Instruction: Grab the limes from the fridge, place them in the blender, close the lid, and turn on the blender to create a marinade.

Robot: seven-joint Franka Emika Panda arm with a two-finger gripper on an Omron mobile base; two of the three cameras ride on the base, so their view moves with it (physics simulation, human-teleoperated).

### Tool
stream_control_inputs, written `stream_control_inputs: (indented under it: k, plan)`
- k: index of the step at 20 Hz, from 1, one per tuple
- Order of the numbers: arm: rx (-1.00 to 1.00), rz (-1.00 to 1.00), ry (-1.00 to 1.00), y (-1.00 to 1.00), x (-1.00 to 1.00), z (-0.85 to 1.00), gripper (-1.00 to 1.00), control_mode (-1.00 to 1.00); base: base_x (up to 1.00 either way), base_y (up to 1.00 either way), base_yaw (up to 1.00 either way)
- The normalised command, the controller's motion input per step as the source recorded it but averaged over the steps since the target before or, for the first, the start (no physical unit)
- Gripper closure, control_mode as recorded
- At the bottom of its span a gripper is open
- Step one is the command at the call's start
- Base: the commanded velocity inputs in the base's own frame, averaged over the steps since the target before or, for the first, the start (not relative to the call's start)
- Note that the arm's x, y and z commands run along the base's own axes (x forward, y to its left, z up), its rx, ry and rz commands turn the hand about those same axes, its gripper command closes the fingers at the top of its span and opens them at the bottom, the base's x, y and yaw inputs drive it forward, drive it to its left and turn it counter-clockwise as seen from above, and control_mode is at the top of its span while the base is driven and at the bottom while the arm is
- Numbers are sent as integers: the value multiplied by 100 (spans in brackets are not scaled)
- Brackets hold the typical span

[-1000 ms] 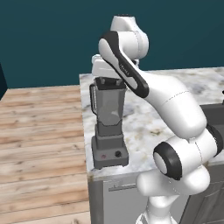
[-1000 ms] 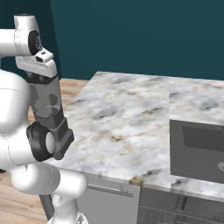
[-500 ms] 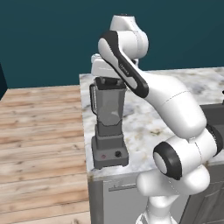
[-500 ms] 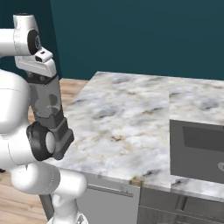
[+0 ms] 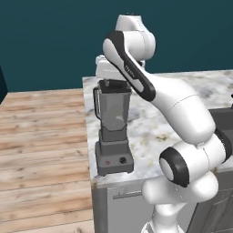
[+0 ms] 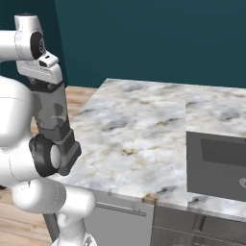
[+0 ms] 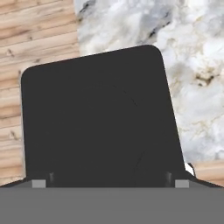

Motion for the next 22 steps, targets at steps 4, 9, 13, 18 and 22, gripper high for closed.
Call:
stream_control_inputs:
  k: [4, 9, 13, 18, 22]
  plan:
    - [0, 0, -10, -8, -31, 35, -100, -100, 0, 0, 0]
    - [0, -1, -15, -1, -56, 38, -100, -100, 0, 0, 0]
    - [0, -8, -14, 0, -88, 3, -100, -100, 0, 0, 0]
    - [-2, -6, -12, 3, -80, 0, -100, -100, 0, 0, 0]
    - [-1, -4, -9, 0, -62, 0, -100, -100, 0, 0, 0]
